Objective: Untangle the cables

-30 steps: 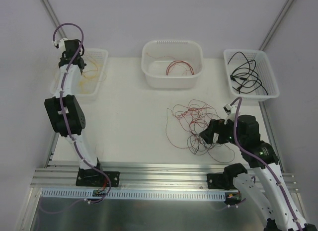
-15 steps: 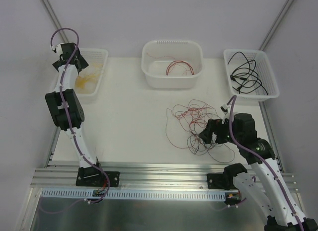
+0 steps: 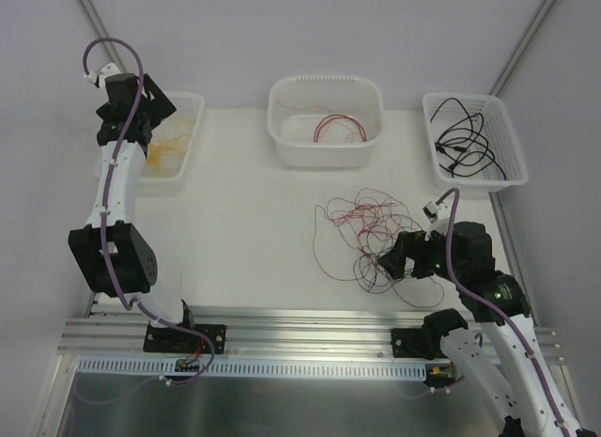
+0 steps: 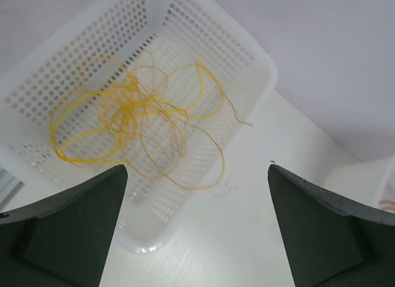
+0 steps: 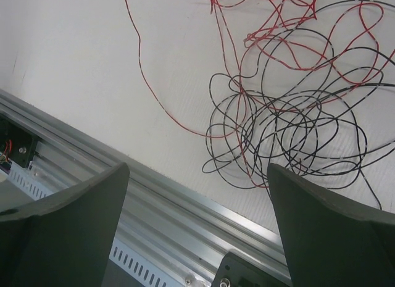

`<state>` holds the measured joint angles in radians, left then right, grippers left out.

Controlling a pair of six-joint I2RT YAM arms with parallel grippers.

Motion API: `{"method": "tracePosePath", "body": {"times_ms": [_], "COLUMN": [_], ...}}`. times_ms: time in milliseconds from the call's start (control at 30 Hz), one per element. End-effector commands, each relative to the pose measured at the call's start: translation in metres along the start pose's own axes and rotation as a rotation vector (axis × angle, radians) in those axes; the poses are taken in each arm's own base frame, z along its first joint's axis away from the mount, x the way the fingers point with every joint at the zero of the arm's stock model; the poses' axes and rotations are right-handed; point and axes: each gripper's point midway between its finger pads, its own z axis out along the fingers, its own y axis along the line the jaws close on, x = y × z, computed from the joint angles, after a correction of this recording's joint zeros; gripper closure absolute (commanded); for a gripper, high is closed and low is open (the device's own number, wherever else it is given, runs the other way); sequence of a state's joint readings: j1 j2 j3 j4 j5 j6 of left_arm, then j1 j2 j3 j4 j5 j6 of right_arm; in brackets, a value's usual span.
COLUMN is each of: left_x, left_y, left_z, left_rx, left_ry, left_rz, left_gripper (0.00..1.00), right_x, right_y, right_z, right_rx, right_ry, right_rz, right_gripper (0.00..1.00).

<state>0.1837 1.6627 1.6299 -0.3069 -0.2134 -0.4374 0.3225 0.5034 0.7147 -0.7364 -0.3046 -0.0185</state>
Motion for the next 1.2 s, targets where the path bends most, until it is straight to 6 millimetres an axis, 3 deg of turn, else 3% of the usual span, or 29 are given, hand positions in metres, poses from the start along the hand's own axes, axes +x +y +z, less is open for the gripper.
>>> {"method": "tracePosePath", "body": {"times_ms": [0,67,100,200,267,300,367,500,567,733,833,967,1033,1067,1133,1167], "left_x": [0.048,0.066,0.103,0.16,0.177,0.203,0.228,0.25,0.257,0.265,0.269,0.275,0.276,0.277,0.278,0.278], "left_y": [-0.042,-0.057,-0.071,-0.086,-0.086,-0.077,-0.065,-0.036,-0.023,-0.015,-0.017,-0.017,-0.017,-0.016,-0.017,-0.016], "left_z": [-0.037,-0.066,-0.08,-0.125,-0.151,-0.159,-0.179,-0.196,-0.198,-0.203,-0.206,-0.207,-0.207,-0.208,-0.208,-0.208], "left_rx": [0.18,0.241,0.303,0.455,0.52,0.535,0.589,0.594,0.581,0.589,0.605,0.609,0.61,0.611,0.615,0.612], "left_ry": [0.109,0.124,0.198,0.327,0.36,0.416,0.484,0.524,0.516,0.534,0.558,0.587,0.593,0.598,0.6,0.6], "left_rz": [0.064,0.109,0.15,0.191,0.203,0.232,0.252,0.318,0.332,0.356,0.337,0.329,0.327,0.326,0.326,0.327], "left_gripper": [0.01,0.01,0.01,0.01,0.01,0.01,0.01,0.01,0.01,0.01,0.01,0.01,0.01,0.01,0.01,0.01], "right_x": [-0.001,0.003,0.005,0.003,0.004,0.003,0.004,0.002,0.013,0.023,0.029,0.031,0.032,0.03,0.037,0.025], "right_y": [0.006,0.001,-0.002,-0.011,-0.017,-0.022,-0.03,-0.048,-0.061,-0.084,-0.077,-0.053,-0.026,-0.013,0.018,0.036], "right_z": [-0.01,-0.01,-0.01,-0.008,-0.004,-0.002,0.006,0.028,0.04,0.072,0.102,0.139,0.161,0.168,0.179,0.189], "right_rx": [-0.01,0.021,0.038,0.095,0.132,0.163,0.2,0.295,0.366,0.44,0.368,0.32,0.269,0.246,0.206,0.187], "right_ry": [0.003,0.033,0.044,0.065,0.101,0.111,0.148,0.174,0.219,0.222,0.261,0.298,0.347,0.358,0.389,0.377], "right_rz": [0.003,0.011,0.016,0.035,0.046,0.048,0.057,0.124,0.183,0.218,0.232,0.168,0.102,0.075,-0.039,-0.077], "right_gripper": [0.0,0.0,0.0,0.0,0.01,0.0,0.0,0.0,0.0,0.03,0.14,0.44,0.56,0.74,0.9,0.99]}}
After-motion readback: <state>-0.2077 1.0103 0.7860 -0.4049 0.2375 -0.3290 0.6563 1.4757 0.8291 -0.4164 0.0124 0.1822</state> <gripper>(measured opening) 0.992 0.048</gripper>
